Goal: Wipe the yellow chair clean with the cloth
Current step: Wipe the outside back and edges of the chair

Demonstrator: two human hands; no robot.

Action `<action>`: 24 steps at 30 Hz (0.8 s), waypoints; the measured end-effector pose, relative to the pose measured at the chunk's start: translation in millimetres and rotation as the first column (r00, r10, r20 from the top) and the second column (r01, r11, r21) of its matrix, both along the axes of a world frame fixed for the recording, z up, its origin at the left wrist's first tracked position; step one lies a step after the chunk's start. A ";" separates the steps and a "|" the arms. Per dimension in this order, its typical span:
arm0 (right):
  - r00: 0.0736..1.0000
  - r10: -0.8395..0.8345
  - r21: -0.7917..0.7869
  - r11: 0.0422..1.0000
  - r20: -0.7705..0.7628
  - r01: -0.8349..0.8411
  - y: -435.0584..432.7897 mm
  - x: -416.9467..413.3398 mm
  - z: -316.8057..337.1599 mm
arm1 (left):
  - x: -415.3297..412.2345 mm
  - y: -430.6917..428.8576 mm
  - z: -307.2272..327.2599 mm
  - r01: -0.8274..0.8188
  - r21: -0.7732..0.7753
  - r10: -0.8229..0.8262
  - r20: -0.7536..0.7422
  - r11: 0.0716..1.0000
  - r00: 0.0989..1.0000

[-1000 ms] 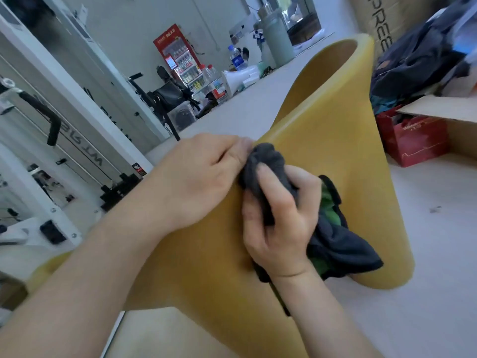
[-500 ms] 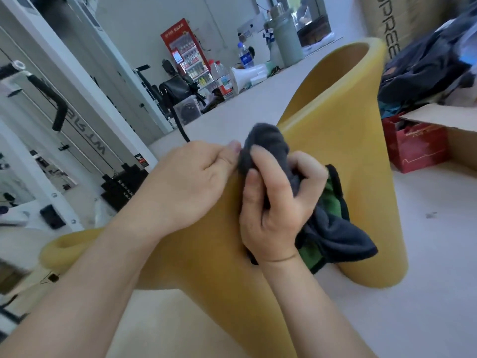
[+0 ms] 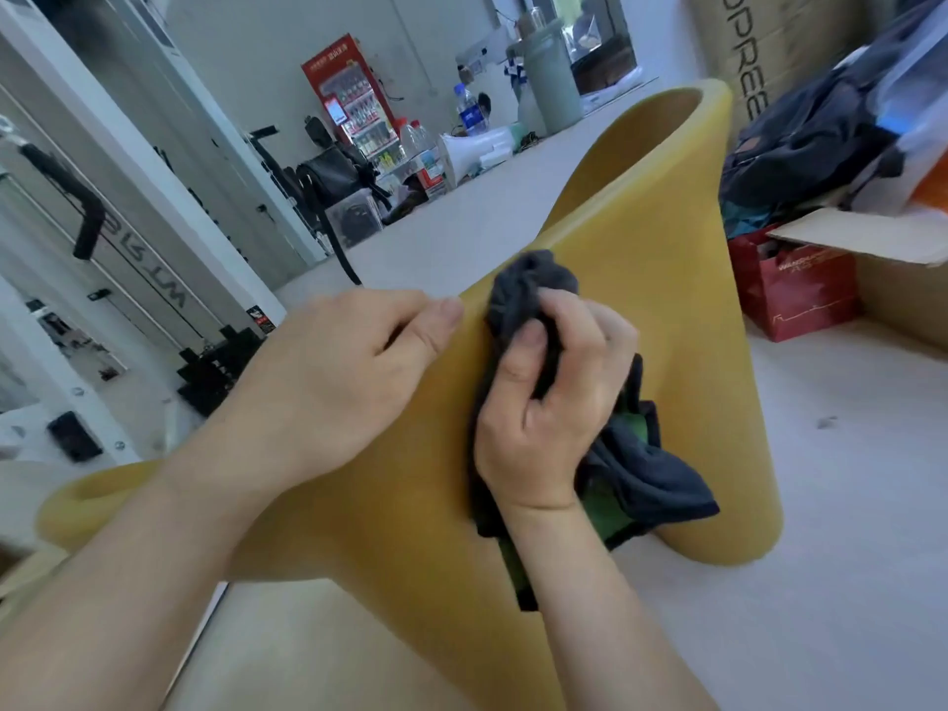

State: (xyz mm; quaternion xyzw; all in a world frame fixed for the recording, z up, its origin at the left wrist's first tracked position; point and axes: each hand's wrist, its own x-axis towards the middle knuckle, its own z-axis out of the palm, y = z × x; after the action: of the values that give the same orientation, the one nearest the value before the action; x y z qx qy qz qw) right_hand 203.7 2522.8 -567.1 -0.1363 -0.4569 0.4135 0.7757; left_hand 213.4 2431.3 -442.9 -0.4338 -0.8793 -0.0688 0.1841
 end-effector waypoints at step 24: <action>0.950 0.292 -0.267 0.929 0.108 -0.255 -15.1 1.9 -65.5 | -15.8 23.4 16.4 0.099 0.003 -0.092 0.381 0.995 0.920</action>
State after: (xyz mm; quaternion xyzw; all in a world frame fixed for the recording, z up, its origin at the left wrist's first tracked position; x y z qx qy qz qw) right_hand 205.5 2507.7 -632.6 -0.1974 -0.4712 0.5609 0.6514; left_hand 197.6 2454.6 -426.5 -0.4561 -0.8766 -0.1536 0.0027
